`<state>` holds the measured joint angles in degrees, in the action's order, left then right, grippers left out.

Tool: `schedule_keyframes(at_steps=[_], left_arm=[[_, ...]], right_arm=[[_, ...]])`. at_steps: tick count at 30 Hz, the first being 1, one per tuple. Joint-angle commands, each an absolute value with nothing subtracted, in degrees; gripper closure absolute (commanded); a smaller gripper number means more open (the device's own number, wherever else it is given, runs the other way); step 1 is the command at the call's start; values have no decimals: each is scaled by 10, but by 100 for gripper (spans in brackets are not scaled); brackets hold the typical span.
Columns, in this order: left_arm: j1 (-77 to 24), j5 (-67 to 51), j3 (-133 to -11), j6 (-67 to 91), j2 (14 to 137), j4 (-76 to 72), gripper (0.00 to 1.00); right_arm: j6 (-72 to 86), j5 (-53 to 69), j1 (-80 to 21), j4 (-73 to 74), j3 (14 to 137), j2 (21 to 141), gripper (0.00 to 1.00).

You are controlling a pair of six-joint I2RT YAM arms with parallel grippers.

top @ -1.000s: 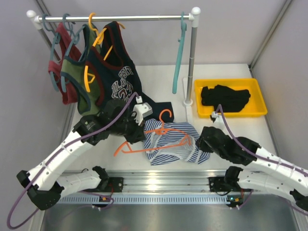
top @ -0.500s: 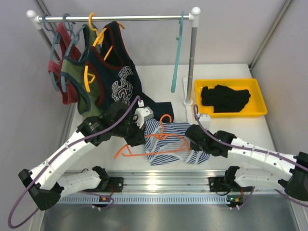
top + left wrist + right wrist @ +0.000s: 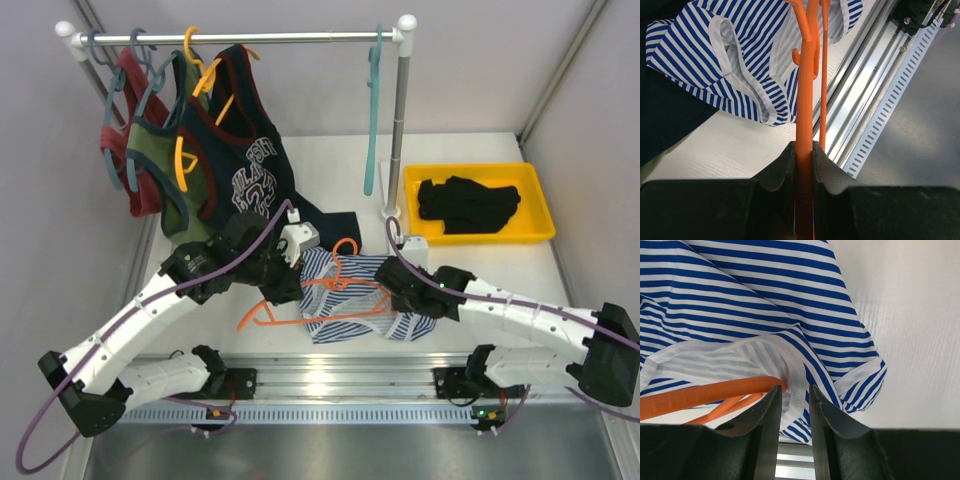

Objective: Place the tank top on the hanger

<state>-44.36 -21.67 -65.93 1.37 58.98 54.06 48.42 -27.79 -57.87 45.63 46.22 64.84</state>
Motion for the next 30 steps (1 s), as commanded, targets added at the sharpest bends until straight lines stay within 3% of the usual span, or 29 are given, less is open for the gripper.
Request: schedule_keyframes(at_steps=[1,6,16,30], left_arm=[[-446,-231,-657,11,577,512,100],[-447,-230,-657,11,578,511,100],[-447,-233,-659,8,581,509,100],[-447,-234,-622,-18,547,429,100]], right_arm=[[477,-297,-571,471,480,653,71],[478,-300,-572,479,471,650,75],[475,-306,-572,494,467,642,100],[462,-312,-572,526,519,583,100]])
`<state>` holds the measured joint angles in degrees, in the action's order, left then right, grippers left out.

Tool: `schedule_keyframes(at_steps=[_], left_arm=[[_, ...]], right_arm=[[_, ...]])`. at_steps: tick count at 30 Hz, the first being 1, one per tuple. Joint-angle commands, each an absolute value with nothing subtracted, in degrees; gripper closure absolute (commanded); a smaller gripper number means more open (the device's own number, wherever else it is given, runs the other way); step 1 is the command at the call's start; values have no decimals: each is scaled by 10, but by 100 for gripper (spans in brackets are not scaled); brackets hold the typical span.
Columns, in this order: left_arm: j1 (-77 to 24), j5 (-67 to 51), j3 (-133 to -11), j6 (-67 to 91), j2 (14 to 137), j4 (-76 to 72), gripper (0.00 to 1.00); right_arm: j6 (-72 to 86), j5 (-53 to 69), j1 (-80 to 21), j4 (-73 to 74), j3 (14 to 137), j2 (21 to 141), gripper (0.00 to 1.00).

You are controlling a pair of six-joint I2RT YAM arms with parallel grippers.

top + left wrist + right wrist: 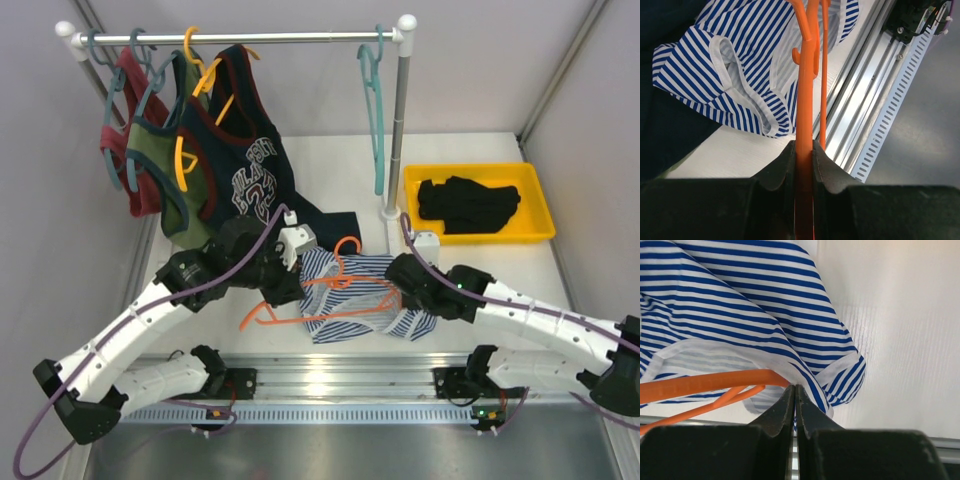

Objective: Place the tank top on the hanger

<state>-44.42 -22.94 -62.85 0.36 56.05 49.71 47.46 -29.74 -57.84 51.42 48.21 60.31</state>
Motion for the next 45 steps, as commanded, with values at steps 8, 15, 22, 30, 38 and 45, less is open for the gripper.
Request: schedule_keyframes(at_steps=[8,15,22,30,38,45], left_arm=[[-447,-263,-576,-51,540,355,100],[-447,-289,-555,-72,541,323,100],[-447,-334,-549,-84,555,325,100],[-447,-343,-548,-90,553,335,100],[-447,-350,-507,-44,559,208,100],[-453,-351,-467,26,592,59,100]], right_arm=[[459,-314,-571,535,530,552,100],[454,-317,-571,539,537,535,100],[442,-327,-568,546,563,536,100],[430,-333,-560,549,584,545,100],[417,-337,-560,552,616,552,100],[409,-338,-560,546,626,555,100]])
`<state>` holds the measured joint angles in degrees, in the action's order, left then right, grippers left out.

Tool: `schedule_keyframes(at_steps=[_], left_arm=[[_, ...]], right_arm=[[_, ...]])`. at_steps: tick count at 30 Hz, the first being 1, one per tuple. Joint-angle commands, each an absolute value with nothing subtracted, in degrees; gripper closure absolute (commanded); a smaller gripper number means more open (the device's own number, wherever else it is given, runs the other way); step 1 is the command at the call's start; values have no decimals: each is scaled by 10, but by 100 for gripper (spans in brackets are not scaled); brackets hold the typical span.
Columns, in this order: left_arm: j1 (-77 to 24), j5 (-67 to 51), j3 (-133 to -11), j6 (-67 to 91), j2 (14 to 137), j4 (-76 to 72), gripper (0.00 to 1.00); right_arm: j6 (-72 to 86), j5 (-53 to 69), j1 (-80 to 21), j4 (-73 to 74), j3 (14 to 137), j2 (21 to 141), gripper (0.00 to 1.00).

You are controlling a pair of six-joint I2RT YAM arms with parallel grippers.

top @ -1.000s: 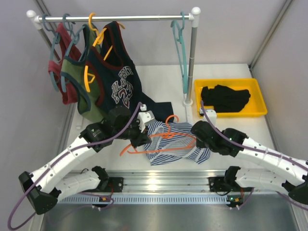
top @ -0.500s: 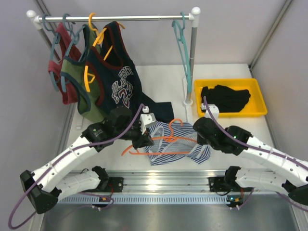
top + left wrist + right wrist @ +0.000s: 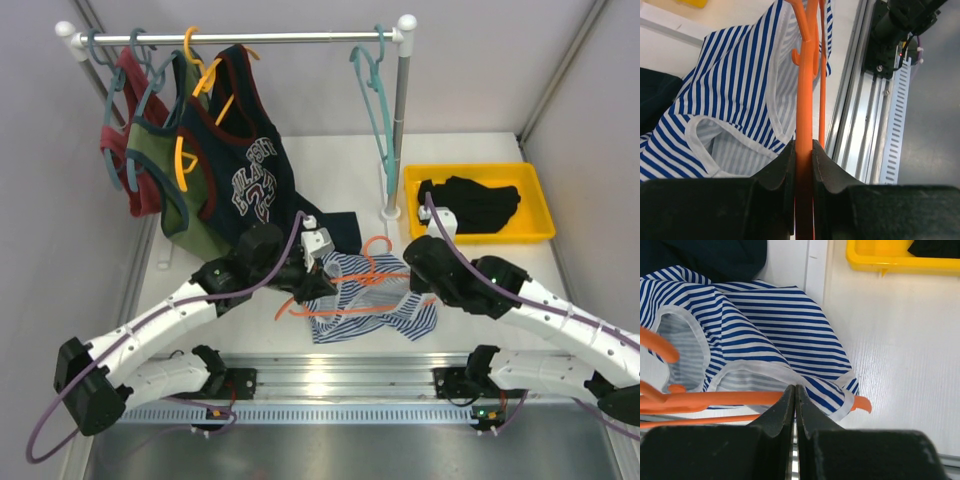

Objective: Place the tank top on the hanger

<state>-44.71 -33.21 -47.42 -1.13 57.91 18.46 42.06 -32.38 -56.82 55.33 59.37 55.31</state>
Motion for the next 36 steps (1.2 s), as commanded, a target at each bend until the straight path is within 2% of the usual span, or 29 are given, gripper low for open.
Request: schedule_keyframes(at_steps=[1,16,19,22,23,26,31,36], left_arm=[[-454,-347,-459,31,604,44,100],[-490,-283,-392,106,712,-212,100],[-493,-268,-378,116,724,-256,100],[-494,-269,-376,121,738,-276,100],[-494,-270,-377,120,743,-279,100],[-496,-272,-383,120,760,-281,100],[-497,-275,-389,120,776,-291,100],[-498,-279,-401,119,782,-290,100]], right_arm=[[409,-340,-560,545,626,555,100],[388,-337,-517,504,584,541,99],[383,-332,-503,500,574,535,93],[381,-336,-499,494,567,521,81],[377,-338,-500,489,564,514,74],[360,-335,-500,456,545,484,65],[319,-273,-499,356,495,431,60],[300,-248,-500,300,469,444,60]])
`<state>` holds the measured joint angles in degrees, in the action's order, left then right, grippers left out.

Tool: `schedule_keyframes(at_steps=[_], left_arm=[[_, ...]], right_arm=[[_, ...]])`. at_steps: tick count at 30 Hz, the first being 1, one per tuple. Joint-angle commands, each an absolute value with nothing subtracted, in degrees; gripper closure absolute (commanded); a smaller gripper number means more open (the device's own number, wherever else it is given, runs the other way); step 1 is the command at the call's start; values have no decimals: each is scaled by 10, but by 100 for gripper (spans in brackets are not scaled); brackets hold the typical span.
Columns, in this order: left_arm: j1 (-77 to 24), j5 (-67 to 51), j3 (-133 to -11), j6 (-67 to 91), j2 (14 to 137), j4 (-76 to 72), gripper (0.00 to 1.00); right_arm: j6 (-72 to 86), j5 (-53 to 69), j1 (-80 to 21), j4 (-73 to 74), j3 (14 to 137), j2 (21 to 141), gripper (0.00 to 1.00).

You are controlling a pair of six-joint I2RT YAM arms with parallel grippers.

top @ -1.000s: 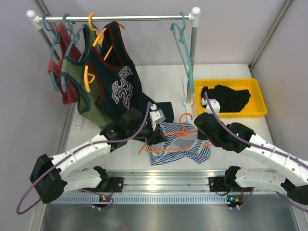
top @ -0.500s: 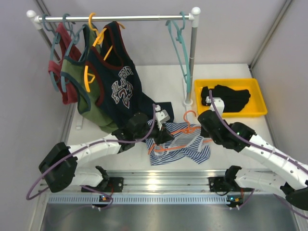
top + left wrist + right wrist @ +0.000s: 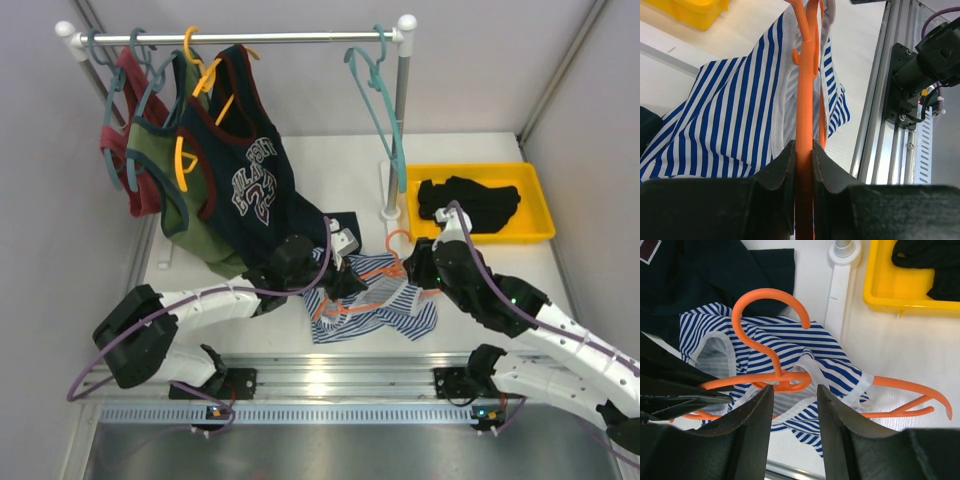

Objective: Place the tank top on the hanger

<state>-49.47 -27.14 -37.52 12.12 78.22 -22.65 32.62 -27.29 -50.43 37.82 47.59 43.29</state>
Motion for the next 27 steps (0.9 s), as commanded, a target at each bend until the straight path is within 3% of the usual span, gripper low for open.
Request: schedule_keyframes(at_steps=[1,13,21,24,27], left_arm=[[-499,-281,-401,118,783,-288,100],[-516,-279,-417,98,773,-254,100],[-526,-271,-426,95,769,-250,100],[-530,-264,-431,98,770,-247,100],[-530,-238,-442,106,774,-229,100]], right_arm=[[298,-249,-500,293,467,454,60],[293,-264,-500,220,439,515,64],[301,-274,-500,206,415,511,83],[302,-277,-500,206,410,509,99],[301,-282,-500,204,403,505,100]])
